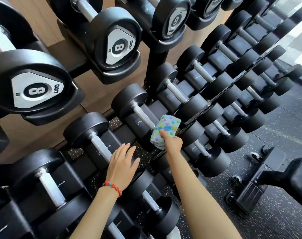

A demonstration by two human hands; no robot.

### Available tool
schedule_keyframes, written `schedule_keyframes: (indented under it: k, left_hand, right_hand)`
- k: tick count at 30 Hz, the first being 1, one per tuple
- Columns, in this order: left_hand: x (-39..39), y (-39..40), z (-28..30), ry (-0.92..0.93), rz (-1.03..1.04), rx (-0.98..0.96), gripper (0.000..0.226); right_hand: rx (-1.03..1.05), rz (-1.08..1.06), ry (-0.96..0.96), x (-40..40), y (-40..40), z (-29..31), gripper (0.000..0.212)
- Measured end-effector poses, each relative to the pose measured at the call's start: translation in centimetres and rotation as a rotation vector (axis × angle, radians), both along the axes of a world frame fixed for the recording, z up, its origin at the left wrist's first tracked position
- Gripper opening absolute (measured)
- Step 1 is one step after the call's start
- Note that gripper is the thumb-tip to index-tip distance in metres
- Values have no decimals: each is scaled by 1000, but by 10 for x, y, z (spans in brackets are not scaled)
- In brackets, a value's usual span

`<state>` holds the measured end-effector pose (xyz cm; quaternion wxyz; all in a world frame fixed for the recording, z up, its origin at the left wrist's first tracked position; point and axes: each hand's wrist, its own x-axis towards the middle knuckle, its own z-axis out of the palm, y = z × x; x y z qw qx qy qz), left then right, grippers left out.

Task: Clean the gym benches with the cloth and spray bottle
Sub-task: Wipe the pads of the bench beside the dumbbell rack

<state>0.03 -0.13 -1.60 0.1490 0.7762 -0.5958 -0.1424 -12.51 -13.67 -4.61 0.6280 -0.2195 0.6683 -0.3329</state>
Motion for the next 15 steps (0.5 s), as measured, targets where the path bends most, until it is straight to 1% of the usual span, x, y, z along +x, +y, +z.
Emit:
schedule_keyframes:
  k: [2, 5, 7, 10, 12, 15]
  left_hand:
    - [0, 0, 1, 6, -5, -3, 42]
    - [-1, -4, 3, 7, -24, -9, 43]
    - [-4, -7, 5, 10, -44, -17, 43]
    - [-12, -12, 8, 13, -78, -23, 43]
    - [-20, -14, 9, 0, -114, -22, 43]
    - [-38, -19, 12, -21, -177, -33, 43]
  right_hand:
    - [21, 38, -96, -8, 5, 0, 12]
    - [23, 73, -180, -21, 15, -4, 19]
    - [23, 80, -214, -33, 23, -5, 17]
    - [-3, 53, -245, -53, 33, -5, 18]
    - [-40, 55, -243, -70, 40, -4, 22]
    - [-82, 84, -152, -100, 54, 1, 26]
